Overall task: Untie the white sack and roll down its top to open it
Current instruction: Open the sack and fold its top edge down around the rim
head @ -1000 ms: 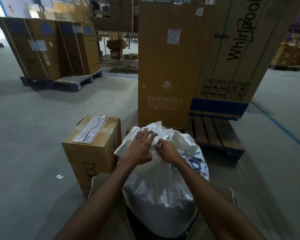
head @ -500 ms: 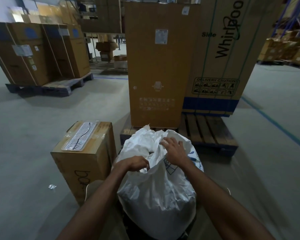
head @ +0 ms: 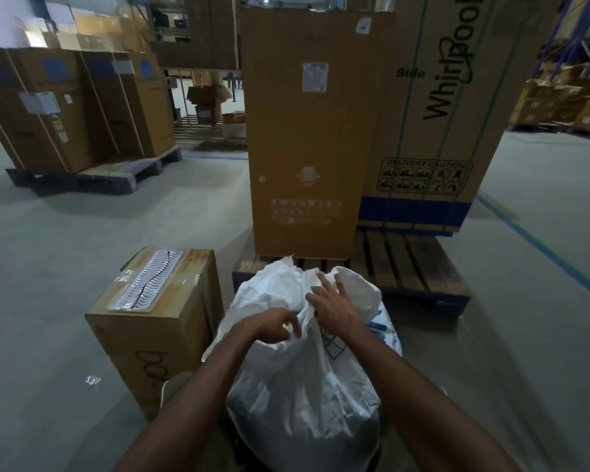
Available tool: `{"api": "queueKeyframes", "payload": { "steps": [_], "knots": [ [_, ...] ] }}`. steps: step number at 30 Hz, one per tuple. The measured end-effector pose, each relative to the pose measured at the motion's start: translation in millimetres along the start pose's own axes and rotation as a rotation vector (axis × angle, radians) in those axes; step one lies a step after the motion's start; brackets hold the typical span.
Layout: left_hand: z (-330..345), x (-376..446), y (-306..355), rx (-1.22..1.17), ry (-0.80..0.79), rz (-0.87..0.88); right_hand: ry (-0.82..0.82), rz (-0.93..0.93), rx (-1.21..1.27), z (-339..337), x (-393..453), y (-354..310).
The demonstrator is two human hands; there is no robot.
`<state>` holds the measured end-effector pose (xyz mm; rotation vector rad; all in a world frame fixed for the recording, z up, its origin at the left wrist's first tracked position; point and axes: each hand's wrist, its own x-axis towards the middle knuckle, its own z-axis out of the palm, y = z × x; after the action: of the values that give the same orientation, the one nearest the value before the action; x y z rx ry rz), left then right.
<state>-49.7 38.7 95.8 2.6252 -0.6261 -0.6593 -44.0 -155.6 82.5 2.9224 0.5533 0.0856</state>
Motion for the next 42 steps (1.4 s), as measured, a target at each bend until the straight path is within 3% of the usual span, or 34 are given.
{"api": "queueKeyframes", "payload": {
  "steps": [5, 8, 12, 15, 17, 18, 19, 20, 22, 24, 26, 29, 32, 35, 39, 42],
  "knots": [
    [-1.1, 7.9, -2.0, -0.035, 0.446, -0.067, -0.065, 0.073, 0.171, 2.8, -4.7, -4.2],
    [1.6, 13.2, -5.5, -0.005, 0.531, -0.072, -0.119, 0.183, 0.326, 4.0, -16.3, -9.8],
    [0.9, 26.7, -15.9, -0.302, 0.354, -0.127, -0.247, 0.208, 0.479, 5.6, -35.8, -18.8],
    [10.3, 30.6, -19.4, -0.555, 0.119, -0.131, -0.543, 0.267, 0.838, 6.8, -44.8, -23.7],
    [18.4, 28.6, -13.3, -0.439, -0.203, -0.120, -0.676, 0.283, 1.037, 14.0, -44.3, -18.8],
    [22.7, 28.7, -10.9, -0.310, -0.352, -0.145, -0.659, 0.306, 1.093, 20.6, -41.8, -13.2],
    [28.4, 32.2, -11.4, -0.207, -0.426, -0.182, -0.599, 0.357, 1.132, 26.8, -38.4, -7.7],
    [34.1, 38.3, -11.8, -0.153, -0.394, -0.203, -0.520, 0.417, 1.148, 33.5, -33.6, -3.2],
    [42.3, 55.3, -12.3, -0.104, -0.024, -0.171, -0.304, 0.471, 0.979, 46.9, -20.2, 3.6],
    [47.0, 75.2, -12.2, -0.015, 0.384, -0.144, -0.118, 0.456, 0.632, 60.0, -4.3, 6.7],
    [47.0, 94.3, -10.7, 0.085, 0.562, -0.123, -0.015, 0.430, 0.376, 70.9, 15.0, 8.0],
    [44.9, 121.5, -19.4, 0.273, 0.499, -0.195, 0.003, 0.364, 0.195, 81.7, 49.1, 13.8],
    [43.8, 141.9, -34.6, 0.487, 0.344, -0.260, -0.203, 0.335, 0.208, 92.6, 78.6, 22.1],
    [46.7, 158.2, -47.9, 0.535, 0.237, -0.302, -0.409, 0.319, 0.088, 104.4, 95.7, 32.5],
    [34.7, 159.8, -61.2, 0.511, 0.216, -0.396, -0.465, 0.401, 0.090, 111.8, 91.8, 52.6],
    [19.6, 149.1, -74.1, 0.481, 0.305, -0.406, -0.487, 0.461, 0.142, 112.3, 66.8, 74.1]
  ]
}}
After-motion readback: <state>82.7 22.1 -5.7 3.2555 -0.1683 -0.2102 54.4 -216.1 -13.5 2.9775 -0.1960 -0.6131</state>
